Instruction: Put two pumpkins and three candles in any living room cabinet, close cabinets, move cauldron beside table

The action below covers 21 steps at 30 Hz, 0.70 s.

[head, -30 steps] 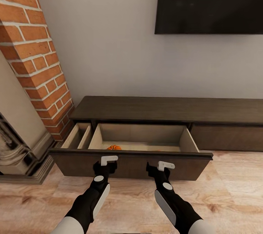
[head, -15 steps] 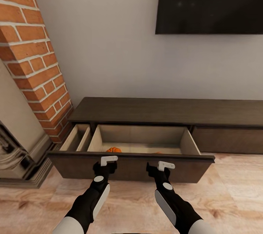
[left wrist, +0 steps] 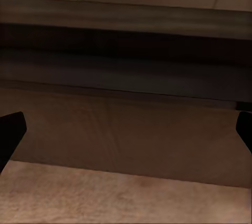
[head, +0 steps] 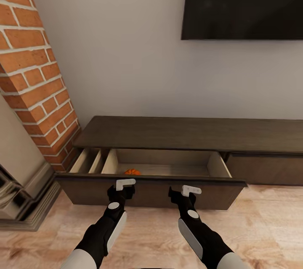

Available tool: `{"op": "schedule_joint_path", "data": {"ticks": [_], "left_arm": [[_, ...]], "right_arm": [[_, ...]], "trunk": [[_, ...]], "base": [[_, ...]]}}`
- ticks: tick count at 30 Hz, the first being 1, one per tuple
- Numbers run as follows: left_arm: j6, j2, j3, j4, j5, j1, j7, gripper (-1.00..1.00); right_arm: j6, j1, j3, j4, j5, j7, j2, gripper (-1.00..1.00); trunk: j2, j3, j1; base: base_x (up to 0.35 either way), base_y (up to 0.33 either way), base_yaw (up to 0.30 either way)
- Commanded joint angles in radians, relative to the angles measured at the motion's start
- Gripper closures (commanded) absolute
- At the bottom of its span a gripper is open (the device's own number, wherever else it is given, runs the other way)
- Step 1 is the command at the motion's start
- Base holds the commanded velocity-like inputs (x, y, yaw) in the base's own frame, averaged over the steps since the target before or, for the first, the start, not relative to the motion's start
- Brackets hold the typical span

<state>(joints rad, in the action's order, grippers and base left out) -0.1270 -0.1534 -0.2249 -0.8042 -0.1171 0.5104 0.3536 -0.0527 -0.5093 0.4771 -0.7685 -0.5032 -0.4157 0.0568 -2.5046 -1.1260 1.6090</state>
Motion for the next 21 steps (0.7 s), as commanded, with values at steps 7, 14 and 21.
{"op": "schedule_joint_path", "data": {"ticks": [7, 14, 21], "left_arm": [[0.000, 0.000, 0.000, -0.001, 0.009, 0.000, 0.001, -1.00], [0.000, 0.000, 0.000, -0.001, 0.009, 0.000, 0.001, -1.00], [0.001, 0.000, 0.000, -0.001, 0.009, 0.000, 0.001, -1.00]], "right_arm": [[0.000, 0.000, 0.000, 0.000, 0.000, 0.000, 0.000, -1.00], [0.001, 0.000, 0.000, 0.000, 0.000, 0.000, 0.000, -1.00], [0.001, 0.000, 0.000, 0.000, 0.000, 0.000, 0.000, -1.00]], "trunk": [[0.000, 0.000, 0.000], [0.000, 0.000, 0.000], [0.000, 0.000, 0.000]], "base": [[0.331, 0.000, 0.000], [0.330, 0.000, 0.000], [0.289, 0.000, 0.000]]}}
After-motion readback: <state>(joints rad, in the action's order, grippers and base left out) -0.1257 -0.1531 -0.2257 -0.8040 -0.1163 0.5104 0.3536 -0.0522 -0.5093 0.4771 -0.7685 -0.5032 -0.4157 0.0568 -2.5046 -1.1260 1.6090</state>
